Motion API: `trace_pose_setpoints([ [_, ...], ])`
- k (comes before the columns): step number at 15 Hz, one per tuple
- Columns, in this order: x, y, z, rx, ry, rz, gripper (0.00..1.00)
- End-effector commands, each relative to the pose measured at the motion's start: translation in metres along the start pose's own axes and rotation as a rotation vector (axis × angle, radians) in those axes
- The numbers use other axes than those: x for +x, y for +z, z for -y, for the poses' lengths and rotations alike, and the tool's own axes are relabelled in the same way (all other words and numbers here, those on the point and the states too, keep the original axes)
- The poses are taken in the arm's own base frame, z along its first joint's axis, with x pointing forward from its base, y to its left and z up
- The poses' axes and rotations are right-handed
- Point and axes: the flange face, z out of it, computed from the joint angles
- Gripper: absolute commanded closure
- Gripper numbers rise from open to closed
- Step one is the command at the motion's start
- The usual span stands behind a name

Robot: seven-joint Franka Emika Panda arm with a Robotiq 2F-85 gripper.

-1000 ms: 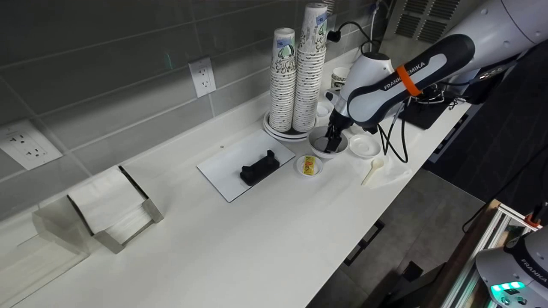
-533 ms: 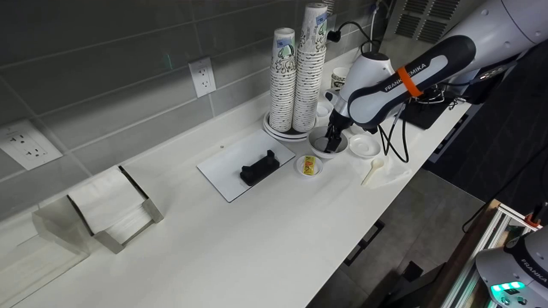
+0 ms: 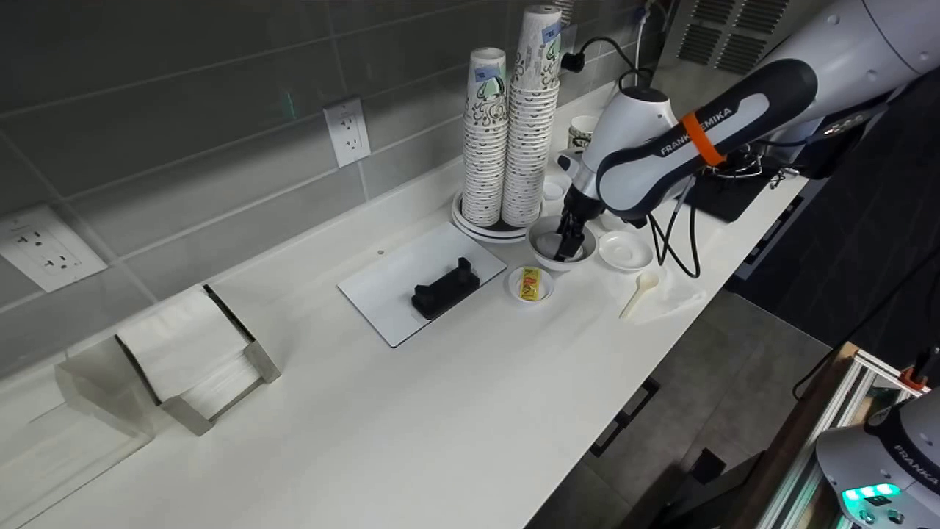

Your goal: Put the coffee cup lid on the counter

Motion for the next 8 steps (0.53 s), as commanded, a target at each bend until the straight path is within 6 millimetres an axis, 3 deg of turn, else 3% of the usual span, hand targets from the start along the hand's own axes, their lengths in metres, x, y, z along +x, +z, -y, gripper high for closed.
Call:
trace_pose_setpoints([
  [1, 0.004, -0.009, -0.001, -0.020, 0.009, -0.006, 0.28],
  [5, 0.006, -0.017, 0.001, -0.024, 0.022, -0.008, 0.20],
  [8, 0.007, -0.025, 0.004, -0.024, 0.033, -0.008, 0.21],
])
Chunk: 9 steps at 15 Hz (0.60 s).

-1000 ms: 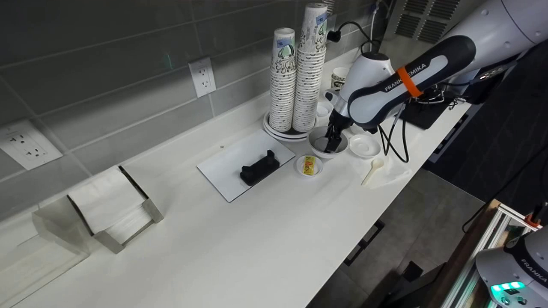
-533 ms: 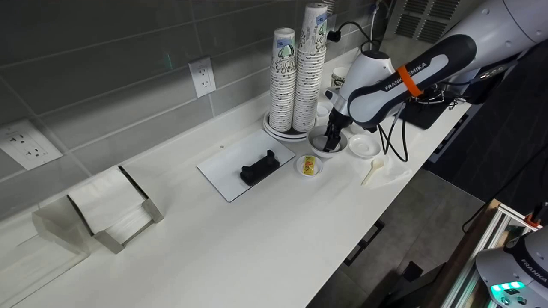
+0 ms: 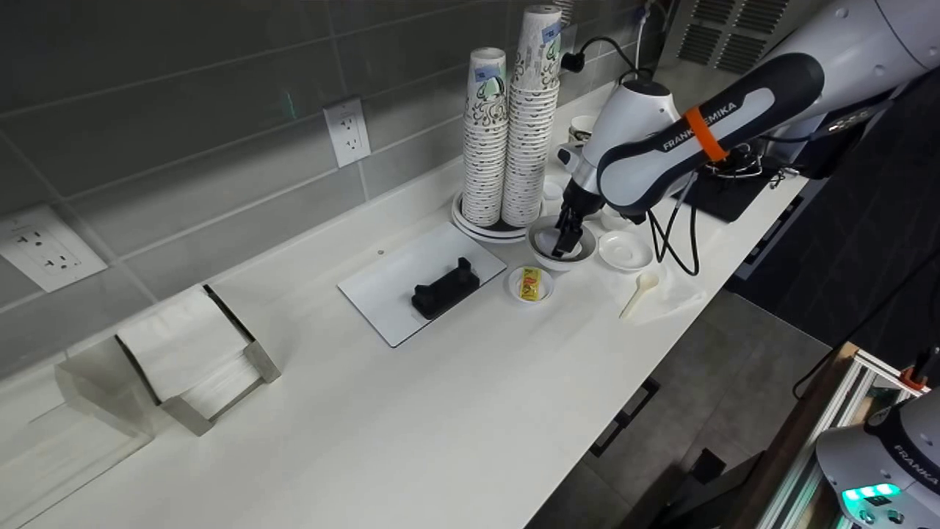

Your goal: Put the coffee cup lid on the counter

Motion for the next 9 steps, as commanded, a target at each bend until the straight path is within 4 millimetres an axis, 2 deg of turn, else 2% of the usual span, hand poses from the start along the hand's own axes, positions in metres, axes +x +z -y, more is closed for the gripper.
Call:
trace_pose_setpoints([
  [1, 0.002, -0.016, 0.005, -0.008, 0.017, 0.012, 0.22],
  [9, 0.000, -0.042, 0.009, 0.001, 0.073, 0.039, 0.19],
])
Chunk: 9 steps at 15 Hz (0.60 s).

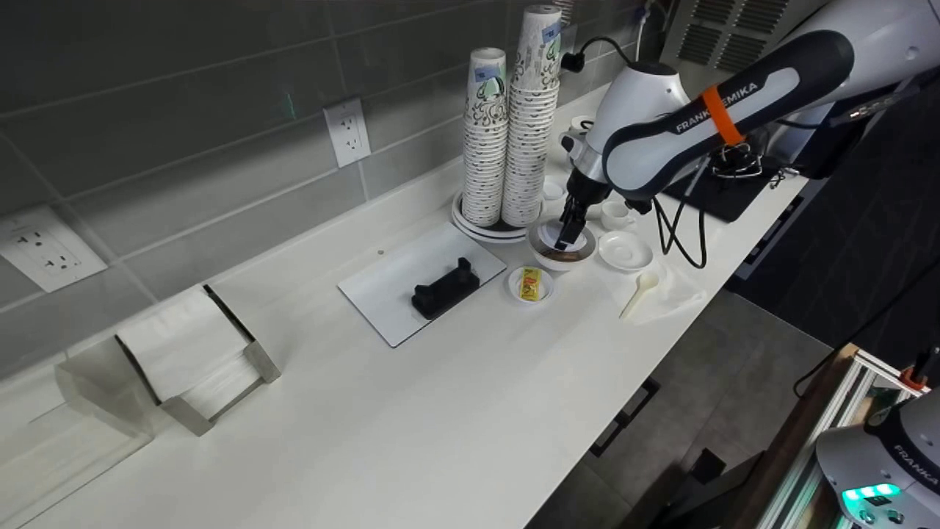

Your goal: Put the coffee cup lid on the counter

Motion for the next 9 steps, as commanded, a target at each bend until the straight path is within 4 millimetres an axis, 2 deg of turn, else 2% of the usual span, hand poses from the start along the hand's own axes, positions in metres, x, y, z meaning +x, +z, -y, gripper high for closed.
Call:
trace_pose_setpoints([
  [1, -0.006, -0.019, 0.006, -0.011, 0.029, 0.019, 0.20],
  [9, -0.018, -0.046, -0.014, -0.039, 0.108, -0.007, 0.14],
])
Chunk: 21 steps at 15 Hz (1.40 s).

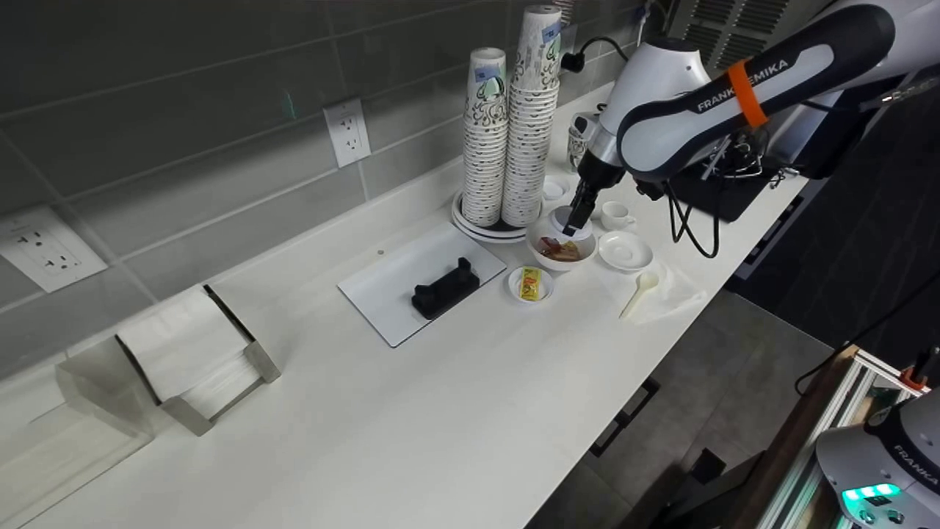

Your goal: Put the coffee cup lid on the counter

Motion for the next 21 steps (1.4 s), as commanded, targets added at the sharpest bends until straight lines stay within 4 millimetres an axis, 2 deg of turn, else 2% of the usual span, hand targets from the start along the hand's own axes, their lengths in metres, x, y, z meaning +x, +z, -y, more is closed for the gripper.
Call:
trace_pose_setpoints([
  [1, -0.011, -0.015, -0.008, -0.018, 0.046, 0.002, 0.15],
  [7, -0.024, -0.028, -0.037, -0.037, 0.123, -0.015, 0.18],
  [13, -0.051, -0.048, -0.084, -0.063, 0.239, -0.042, 0.15],
  [19, -0.072, -0.056, -0.128, -0.073, 0.349, -0.044, 0.15],
  [21, -0.078, -0.057, -0.142, -0.071, 0.383, -0.037, 0.11],
])
